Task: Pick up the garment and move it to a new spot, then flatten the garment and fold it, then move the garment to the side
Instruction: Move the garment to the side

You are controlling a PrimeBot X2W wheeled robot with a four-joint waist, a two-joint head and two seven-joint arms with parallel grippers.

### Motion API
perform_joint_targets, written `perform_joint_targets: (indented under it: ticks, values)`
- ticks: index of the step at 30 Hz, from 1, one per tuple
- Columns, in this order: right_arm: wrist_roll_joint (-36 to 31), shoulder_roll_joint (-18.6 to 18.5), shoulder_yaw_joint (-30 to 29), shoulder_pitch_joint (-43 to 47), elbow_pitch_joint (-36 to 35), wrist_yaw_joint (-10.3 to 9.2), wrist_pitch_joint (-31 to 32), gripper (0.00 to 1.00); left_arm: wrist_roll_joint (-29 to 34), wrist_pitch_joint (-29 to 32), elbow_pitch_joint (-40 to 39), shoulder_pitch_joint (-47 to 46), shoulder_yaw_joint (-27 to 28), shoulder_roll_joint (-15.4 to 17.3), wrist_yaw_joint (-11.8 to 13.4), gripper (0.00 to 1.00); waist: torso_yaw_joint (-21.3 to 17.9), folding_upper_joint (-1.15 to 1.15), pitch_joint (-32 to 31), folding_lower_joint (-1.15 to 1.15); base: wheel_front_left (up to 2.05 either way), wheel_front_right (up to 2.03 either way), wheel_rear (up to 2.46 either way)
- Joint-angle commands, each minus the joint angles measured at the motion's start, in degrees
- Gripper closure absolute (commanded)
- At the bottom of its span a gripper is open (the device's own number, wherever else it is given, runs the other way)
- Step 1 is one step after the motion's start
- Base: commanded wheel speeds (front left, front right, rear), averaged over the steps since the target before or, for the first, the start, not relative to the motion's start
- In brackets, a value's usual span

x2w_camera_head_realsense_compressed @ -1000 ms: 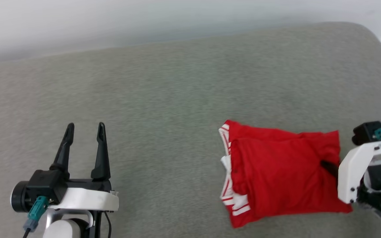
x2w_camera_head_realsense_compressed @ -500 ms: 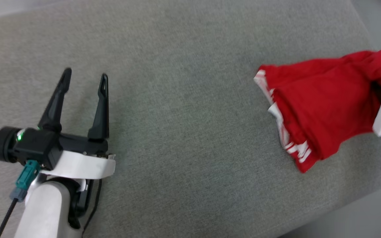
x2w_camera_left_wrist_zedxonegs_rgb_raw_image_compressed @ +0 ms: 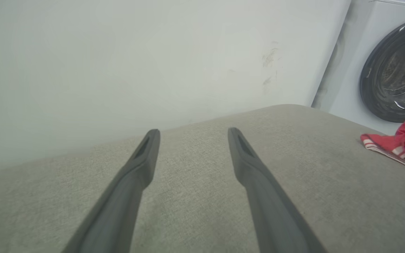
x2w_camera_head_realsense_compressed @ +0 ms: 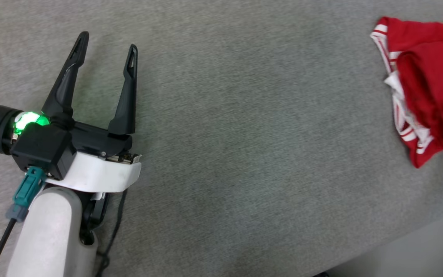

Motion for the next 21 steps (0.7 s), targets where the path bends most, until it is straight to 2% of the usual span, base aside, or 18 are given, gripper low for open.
perform_joint_targets:
  ticks: [1, 5, 10, 16, 20, 21]
  values:
    - [-1.45, -0.01, -0.91, -1.33, 1.4, -0.04, -1.76, 0.0, -0.26, -0.79, 0.71, -0.73, -0.22, -0.21, -0.09, 0.0, 1.04, 0.0, -0.07, -0.01, 0.0, 0.0, 0.0]
    - [-4.9, -0.4, -2.7, -2.17, 2.83, -0.04, -6.33, 0.0, -1.08, -2.33, 2.53, 0.41, -0.67, -1.15, 0.17, 0.0, 1.93, 0.0, -2.11, -0.01, 0.0, 0.0, 0.0]
    - [-7.72, 0.29, -2.93, -1.13, 0.49, -0.04, -12.07, 0.0, -1.58, -4.14, 4.51, 2.89, -0.52, -2.31, 1.42, 0.0, 2.91, 0.0, -6.62, -0.01, 0.0, 0.0, 0.0]
    - [-8.51, 1.34, -1.1, 4.03, -5.17, -0.04, -16.16, 0.0, -2.85, -5.61, 6.41, 7.06, 0.17, -3.62, 2.64, 0.0, 4.61, 0.0, -13.57, -0.01, 0.0, 0.0, 0.0]
    - [-7.86, 2.51, 0.12, 8.29, -9.24, -0.04, -16.42, 0.0, -3.59, -6.02, 7.11, 9.42, 0.58, -4.26, 3.33, 0.0, 5.83, 0.0, -16.88, -0.01, 0.0, 0.0, 0.0]
    - [-7.13, 3.32, 0.8, 11.4, -12.38, -0.04, -15.95, 0.0, -3.95, -6.24, 7.46, 10.95, 0.82, -4.67, 3.7, 0.0, 6.8, 0.0, -18.8, -0.01, 0.0, 0.0, 0.0]
